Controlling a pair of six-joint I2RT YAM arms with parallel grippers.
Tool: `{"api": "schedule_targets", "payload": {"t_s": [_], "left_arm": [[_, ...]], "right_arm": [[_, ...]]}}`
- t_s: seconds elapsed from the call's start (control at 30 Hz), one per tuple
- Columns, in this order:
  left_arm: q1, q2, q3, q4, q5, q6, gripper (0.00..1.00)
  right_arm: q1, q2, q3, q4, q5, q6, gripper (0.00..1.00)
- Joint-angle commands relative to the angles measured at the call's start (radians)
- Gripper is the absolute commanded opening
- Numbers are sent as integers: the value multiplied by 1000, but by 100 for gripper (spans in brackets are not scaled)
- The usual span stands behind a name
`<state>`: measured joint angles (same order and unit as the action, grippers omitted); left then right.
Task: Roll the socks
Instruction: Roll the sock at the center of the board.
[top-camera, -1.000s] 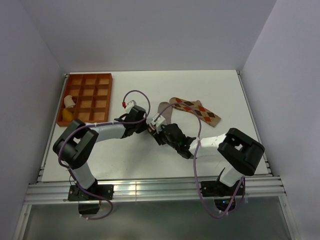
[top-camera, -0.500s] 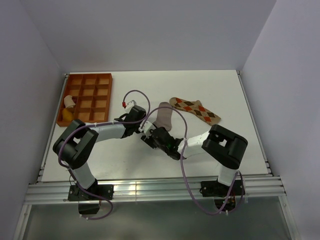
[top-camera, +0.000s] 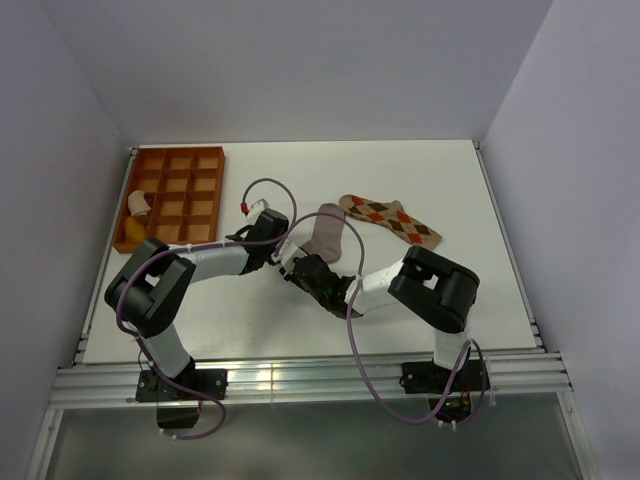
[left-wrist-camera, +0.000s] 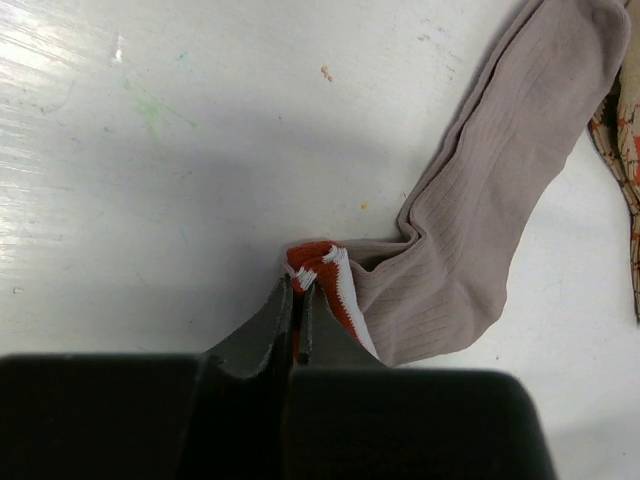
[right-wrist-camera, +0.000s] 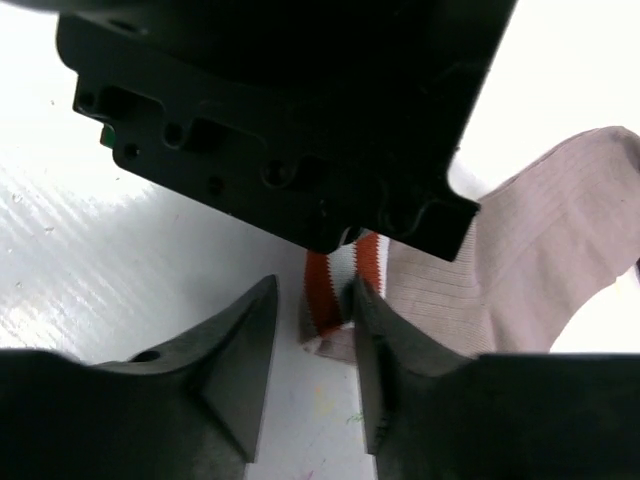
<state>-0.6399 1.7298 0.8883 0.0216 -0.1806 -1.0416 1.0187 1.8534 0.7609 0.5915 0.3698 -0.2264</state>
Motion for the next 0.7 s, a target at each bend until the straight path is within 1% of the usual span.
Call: {"api": "schedule_targets", "payload": {"t_s": [0.0,0.07,0.1,0.17,0.2,0.27,0.43,0.5,0.67], "left_arm": [[-24,-29,5,-40,18,8,0],[-24,-29,3,-37,21,3,0],[-24,-29,1,-34,23,2,0],[-24,-27,1,-35,24,-5,0],[-24,-29,0,-34,26,-8,0],[-23,-32,-5,-37,21,-21,1],[-11,-49,-35,-31,32,-58,2],[-1,-55,-43,-2,38,-73,3],[22,-81,-71,17,36,-97,15]], "right_arm": [[8,44,58,-45,21,-19,41],[8,46,63,-61,20,-13,35],[8,47,67,-68,18,-10,27],[8,50,77,-93,20,-2,18],[8,50,81,-102,21,2,10],[8,49,87,-123,12,18,1],[1,35,92,-167,-31,53,0],[-9,30,94,-185,-49,68,0],[-51,7,97,-231,-133,110,0]]}}
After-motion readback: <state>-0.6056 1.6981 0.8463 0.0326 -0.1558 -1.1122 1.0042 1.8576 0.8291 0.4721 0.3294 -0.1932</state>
